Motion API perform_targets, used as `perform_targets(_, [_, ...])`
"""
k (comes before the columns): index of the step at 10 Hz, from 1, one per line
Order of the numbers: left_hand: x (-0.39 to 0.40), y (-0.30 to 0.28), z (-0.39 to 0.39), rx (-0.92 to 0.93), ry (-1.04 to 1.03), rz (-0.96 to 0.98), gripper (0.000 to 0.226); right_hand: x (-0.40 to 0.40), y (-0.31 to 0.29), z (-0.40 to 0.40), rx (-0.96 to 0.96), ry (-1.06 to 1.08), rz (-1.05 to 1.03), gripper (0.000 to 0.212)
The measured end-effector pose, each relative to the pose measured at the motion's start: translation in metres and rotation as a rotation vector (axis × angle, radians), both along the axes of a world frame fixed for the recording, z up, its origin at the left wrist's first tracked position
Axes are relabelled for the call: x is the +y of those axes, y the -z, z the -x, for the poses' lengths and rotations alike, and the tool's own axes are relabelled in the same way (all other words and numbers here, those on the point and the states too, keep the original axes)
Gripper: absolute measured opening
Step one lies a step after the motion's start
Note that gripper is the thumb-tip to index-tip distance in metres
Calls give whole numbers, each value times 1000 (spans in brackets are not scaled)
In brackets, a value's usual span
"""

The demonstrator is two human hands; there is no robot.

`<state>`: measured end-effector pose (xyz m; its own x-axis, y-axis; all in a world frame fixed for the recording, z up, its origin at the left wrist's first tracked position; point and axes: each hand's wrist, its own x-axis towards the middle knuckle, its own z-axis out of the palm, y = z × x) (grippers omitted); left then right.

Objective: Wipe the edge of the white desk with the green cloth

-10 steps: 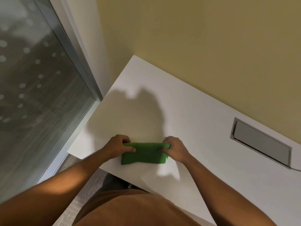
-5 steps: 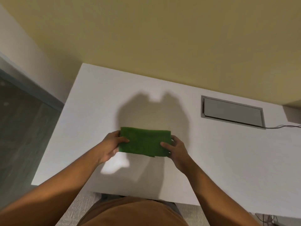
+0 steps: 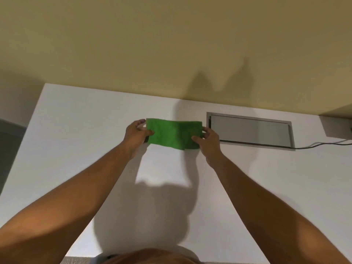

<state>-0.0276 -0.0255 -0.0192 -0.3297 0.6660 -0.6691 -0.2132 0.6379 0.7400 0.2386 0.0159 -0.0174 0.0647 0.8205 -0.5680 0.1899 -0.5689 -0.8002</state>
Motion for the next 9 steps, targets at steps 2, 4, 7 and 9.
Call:
perform_targets(2, [78,10,-17,293,100,-81,66,85,3,-4,-171,-77,-87,67])
perform_targets(4, [80,18,-25,1087,642,-234,35,96,12,-13,-647,-437,-398,58])
perform_targets(7, [62,26,-37,1330,1176,-78,60,69,38,-21,-959,-966,-483,63])
perform_targets(9, [36,-9,-40,1450,1072,-234,70,38,5,-17,-941,-860,-562,67])
